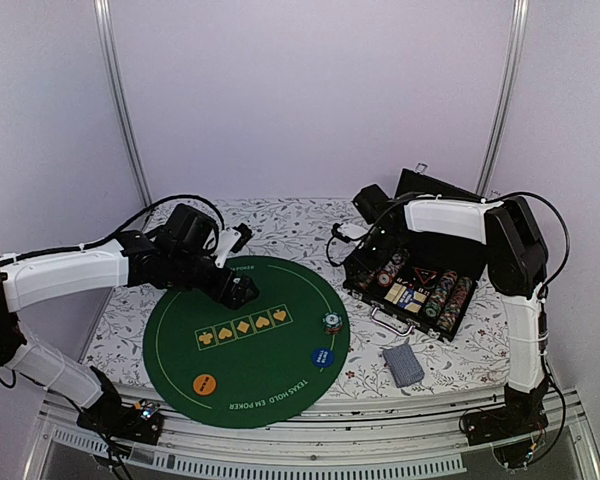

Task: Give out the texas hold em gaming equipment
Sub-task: Pick up the pile of poker chips from the chip case.

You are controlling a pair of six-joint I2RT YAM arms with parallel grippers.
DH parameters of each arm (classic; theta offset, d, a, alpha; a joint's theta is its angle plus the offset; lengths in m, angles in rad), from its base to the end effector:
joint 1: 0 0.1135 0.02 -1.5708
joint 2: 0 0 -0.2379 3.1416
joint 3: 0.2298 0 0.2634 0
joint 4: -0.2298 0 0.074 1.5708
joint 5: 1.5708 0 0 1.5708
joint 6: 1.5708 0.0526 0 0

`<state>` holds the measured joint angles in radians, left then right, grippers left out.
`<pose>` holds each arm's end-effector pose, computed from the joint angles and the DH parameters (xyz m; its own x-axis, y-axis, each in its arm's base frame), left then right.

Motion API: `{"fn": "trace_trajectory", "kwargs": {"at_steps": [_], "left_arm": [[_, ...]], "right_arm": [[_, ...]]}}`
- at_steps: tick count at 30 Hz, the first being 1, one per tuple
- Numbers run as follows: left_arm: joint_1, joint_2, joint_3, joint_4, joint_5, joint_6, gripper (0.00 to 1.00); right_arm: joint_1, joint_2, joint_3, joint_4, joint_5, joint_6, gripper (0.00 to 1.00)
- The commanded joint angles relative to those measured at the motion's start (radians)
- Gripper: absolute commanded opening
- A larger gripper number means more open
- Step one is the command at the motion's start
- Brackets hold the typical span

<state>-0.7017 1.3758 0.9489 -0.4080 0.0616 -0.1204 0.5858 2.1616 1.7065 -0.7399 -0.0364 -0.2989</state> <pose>0.2401 -0.2072 0.2015 -0.6432 0.3867 -0.6609 0.6030 0.7878 -0.1259 0.3787 0.2535 0.1345 -0.5748 -0.7345 -0.3607 -0.7669 0.6373 -0.0757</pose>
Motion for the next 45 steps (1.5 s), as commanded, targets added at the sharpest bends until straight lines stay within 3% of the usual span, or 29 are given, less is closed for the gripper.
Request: {"fn": "trace_trajectory", "kwargs": {"at_steps": [1,20,29,38,45], "left_arm": [[0.015,-0.005,-0.016,0.004,-0.001,0.007,0.97],[0.015,0.001,-0.015,0.006,0.011,0.011,0.97],[0.015,0.006,-0.019,0.006,0.019,0.014,0.97],[0.016,0.017,-0.013,0.009,0.032,0.018,0.97],[0.015,0.027,-0.015,0.009,0.039,0.018,0.97]], "right_arm": [[-0.027,0.009,-0.033,-0.137,0.046,0.032,0.84],[0.048,-0.025,0.023,-0.15,0.073,-0.001,0.9],[0.055,-0.039,0.013,-0.149,0.051,-0.003,0.77],[0.078,-0.049,0.024,-0.148,0.072,-0.008,0.81],[0.095,-0.061,0.015,-0.135,0.049,-0.009,0.71]]}}
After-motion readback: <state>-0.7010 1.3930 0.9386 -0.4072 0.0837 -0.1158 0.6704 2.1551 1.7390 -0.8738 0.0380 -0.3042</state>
